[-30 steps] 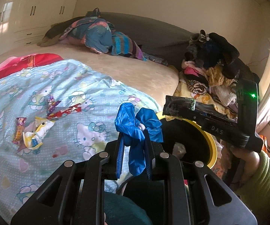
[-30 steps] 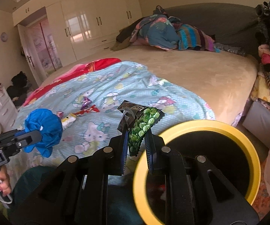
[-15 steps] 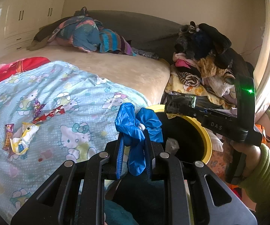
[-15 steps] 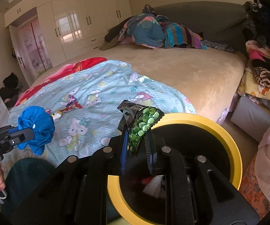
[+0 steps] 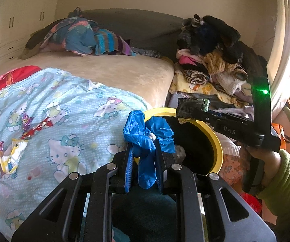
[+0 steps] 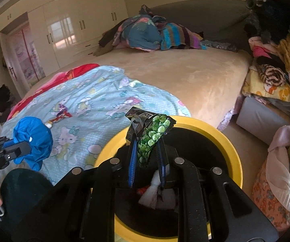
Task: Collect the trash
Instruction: 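Open both grippers over the yellow bin to drop packet and glove, then move both tools back over the remaining wrappers on the bedspread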
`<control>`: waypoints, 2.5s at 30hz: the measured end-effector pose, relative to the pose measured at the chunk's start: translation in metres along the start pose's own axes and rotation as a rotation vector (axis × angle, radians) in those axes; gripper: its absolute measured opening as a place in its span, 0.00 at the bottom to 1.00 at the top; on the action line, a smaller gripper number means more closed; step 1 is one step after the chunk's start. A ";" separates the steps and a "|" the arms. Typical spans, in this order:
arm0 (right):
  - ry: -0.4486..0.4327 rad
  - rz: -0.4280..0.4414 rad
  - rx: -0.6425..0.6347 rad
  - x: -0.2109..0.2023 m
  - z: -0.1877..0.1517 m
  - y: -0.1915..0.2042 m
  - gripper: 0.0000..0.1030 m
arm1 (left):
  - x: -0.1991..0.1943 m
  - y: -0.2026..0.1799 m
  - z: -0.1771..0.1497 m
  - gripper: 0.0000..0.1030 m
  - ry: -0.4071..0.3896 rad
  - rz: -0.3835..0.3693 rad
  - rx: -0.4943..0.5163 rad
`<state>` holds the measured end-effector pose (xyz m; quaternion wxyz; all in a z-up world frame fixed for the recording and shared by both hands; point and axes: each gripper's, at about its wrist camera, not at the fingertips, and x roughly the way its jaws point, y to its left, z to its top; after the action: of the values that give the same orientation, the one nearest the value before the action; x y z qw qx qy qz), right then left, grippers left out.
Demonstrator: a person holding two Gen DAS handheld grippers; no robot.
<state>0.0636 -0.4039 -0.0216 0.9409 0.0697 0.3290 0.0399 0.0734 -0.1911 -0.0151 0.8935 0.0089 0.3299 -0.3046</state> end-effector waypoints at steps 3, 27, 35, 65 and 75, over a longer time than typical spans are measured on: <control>0.008 -0.023 0.023 0.002 -0.002 -0.011 0.14 | 0.009 -0.009 0.000 0.18 0.014 -0.014 0.025; 0.049 -0.062 0.117 0.013 -0.013 -0.061 0.15 | 0.081 -0.061 -0.007 0.18 0.147 -0.078 0.125; 0.045 -0.072 0.155 0.011 -0.014 -0.070 0.26 | 0.110 -0.067 0.000 0.52 0.180 -0.091 0.120; -0.091 0.039 0.021 -0.015 0.008 0.016 0.78 | -0.009 0.001 0.022 0.94 -0.112 0.168 -0.009; -0.100 0.095 -0.025 -0.014 0.018 0.057 0.79 | -0.042 0.039 0.025 0.94 -0.182 0.257 -0.070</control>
<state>0.0624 -0.3514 0.0101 0.9541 0.0751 0.2773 0.0850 0.0840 -0.1418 0.0221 0.9510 -0.0079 0.2543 -0.1758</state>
